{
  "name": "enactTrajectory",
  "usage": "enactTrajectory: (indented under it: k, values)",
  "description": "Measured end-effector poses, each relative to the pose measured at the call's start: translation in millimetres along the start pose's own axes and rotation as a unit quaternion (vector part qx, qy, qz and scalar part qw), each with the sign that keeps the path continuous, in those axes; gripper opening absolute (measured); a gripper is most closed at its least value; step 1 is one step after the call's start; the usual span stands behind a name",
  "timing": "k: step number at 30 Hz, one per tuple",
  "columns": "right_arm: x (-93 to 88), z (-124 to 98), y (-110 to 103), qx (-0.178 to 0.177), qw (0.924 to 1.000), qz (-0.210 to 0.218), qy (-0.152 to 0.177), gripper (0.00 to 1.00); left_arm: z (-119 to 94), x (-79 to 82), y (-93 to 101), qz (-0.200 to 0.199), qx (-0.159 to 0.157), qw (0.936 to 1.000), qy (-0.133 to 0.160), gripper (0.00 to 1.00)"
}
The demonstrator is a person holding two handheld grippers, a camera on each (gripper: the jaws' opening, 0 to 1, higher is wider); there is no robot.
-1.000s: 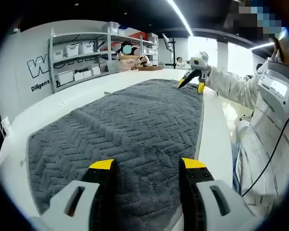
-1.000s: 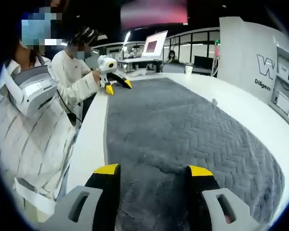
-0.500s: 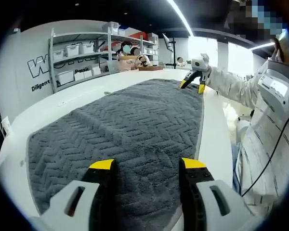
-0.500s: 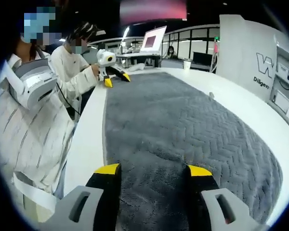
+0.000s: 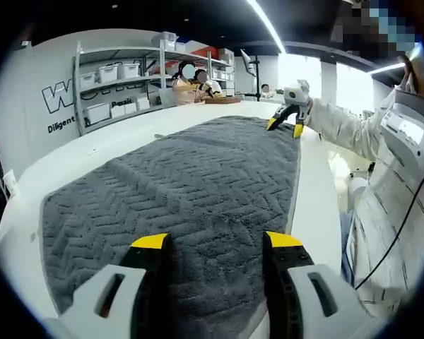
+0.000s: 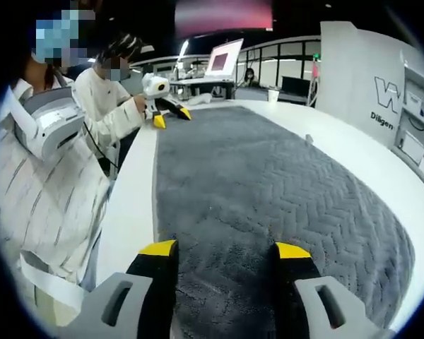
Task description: Open the folded towel by lifting each exposed corner and separating the folded layers until the towel lies flat within the target outline without major curled edges
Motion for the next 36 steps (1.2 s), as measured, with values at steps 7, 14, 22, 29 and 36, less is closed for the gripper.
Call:
enactTrajectory:
  k: [7,14,22,29,36]
  values:
    - [-0.3,-1.1,-0.2,-0.002,1.0,-0.001,-0.002,0.5,-0.2,0.6,0.1,0.007,0.0,1.0,-0.002,0.52]
    - [4.1,-2.3,-2.5,0.005,0.9999,-0.009,0.001,0.56,-0.1,3.0,0.2,0.023,0.005,0.9997,-0.007,0.53]
    - [9.5,-21.6,7.1,-0.02,0.9995,-0.002,0.024,0.57,-3.1,4.5,-9.2,0.026,0.02,0.9993,-0.015,0.63]
    - [-11.8,-43.7,22.3,-0.048,0.9988,0.007,0.001,0.61,-17.6,14.5,-13.0,-0.009,0.024,0.9993,0.028,0.77]
    - [-26.5,-58.2,31.2,-0.063,0.9973,0.038,0.007,0.61,-32.6,4.2,-34.2,-0.047,0.065,0.9961,0.036,0.76]
Point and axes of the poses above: the point that each gripper's makers call its tool centre point, and the gripper's own axes: z roughly forward along the fingers, y roughly to its right, x roughly out of its top, the point moved 1 cm from there along -z, roughly backward along the fingers, and after that the axes turned 2 degrees about y, right-handed, at the moved point
